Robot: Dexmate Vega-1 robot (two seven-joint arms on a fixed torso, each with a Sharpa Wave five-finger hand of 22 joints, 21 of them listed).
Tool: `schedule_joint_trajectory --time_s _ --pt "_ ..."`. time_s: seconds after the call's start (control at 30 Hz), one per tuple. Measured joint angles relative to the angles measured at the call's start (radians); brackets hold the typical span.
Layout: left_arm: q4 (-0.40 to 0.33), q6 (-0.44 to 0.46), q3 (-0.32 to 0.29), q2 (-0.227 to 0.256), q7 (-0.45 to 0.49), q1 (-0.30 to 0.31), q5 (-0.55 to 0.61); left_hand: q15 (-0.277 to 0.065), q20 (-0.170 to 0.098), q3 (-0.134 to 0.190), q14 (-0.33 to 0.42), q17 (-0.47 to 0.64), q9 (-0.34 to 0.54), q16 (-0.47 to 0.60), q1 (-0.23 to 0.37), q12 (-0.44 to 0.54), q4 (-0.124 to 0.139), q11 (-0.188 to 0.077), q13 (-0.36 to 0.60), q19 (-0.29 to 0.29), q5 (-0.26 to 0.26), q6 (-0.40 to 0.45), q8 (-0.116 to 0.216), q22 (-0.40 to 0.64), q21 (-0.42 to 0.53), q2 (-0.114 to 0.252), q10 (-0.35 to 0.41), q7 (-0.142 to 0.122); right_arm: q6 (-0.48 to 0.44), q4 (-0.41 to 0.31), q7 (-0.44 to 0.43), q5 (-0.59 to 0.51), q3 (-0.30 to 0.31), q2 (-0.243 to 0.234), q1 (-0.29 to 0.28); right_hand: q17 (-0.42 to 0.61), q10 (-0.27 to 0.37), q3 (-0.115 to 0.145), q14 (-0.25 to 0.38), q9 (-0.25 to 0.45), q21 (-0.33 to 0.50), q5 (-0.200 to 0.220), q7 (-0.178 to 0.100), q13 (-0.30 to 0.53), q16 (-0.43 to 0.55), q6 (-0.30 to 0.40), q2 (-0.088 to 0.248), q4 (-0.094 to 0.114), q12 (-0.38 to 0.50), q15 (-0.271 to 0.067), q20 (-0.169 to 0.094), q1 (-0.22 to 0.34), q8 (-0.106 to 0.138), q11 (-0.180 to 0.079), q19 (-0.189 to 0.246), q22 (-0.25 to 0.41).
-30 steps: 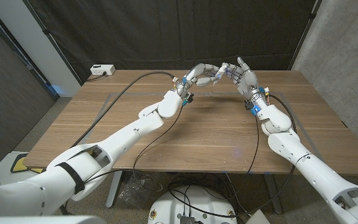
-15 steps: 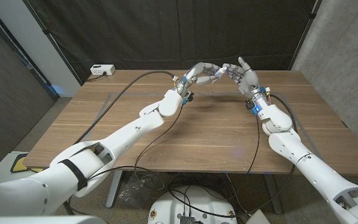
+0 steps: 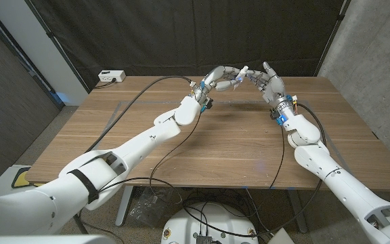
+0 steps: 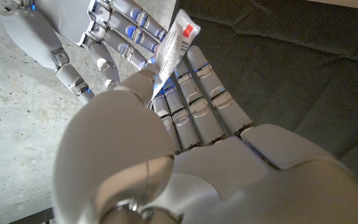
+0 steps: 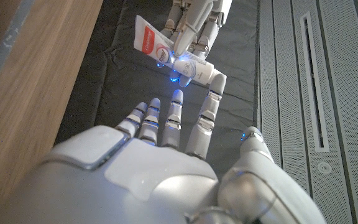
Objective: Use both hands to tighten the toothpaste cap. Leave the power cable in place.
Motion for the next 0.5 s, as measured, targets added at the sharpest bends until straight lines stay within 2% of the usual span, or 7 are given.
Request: schedule_joint_trajectory --time_s 0.2,0.37,0.5 --pt "-0.002 0.000 0.001 -0.001 0.003 -0.001 0.001 0.000 0.000 0.000 0.000 0.000 0.000 0.000 0.000 0.000 0.000 0.000 0.000 0.000 0.000 0.004 0.000 0.000 0.001 0.000 0.000 0.004 0.001 -0.001 -0.002 0.005 0.004 -0.004 -0.006 0.000 0.004 0.000 0.005 0.000 0.006 0.000 0.008 0.000 0.000 0.001 0.000 0.000 0.004 0.005 -0.007 0.000 -0.004 0.004 0.007 0.000" --pt "-0.025 0.017 -0.002 0.006 0.003 0.010 0.000 0.000 0.000 0.000 0.000 0.000 0.000 0.000 -0.005 0.000 0.000 0.000 0.000 0.000 0.000 0.004 0.000 0.000 0.001 0.005 0.000 0.004 -0.001 -0.007 -0.006 0.012 0.007 -0.006 -0.012 0.003 -0.016 -0.002 0.005 0.001 0.006 0.000 0.038 0.000 0.000 -0.148 0.000 0.002 -0.008 0.005 -0.013 0.000 -0.071 0.014 0.013 0.000" --pt "-0.040 0.026 -0.005 0.011 0.001 0.016 0.000 0.000 0.000 0.000 0.000 0.000 0.000 0.000 -0.005 0.000 0.000 0.000 0.000 0.000 0.000 0.004 0.000 0.000 0.001 0.005 0.000 0.004 -0.007 -0.008 -0.007 0.016 0.009 -0.008 -0.014 0.002 -0.033 -0.003 0.003 0.003 0.006 0.000 0.066 0.000 0.000 -0.225 -0.007 0.003 -0.013 0.007 -0.008 -0.007 -0.097 0.018 0.017 0.000"
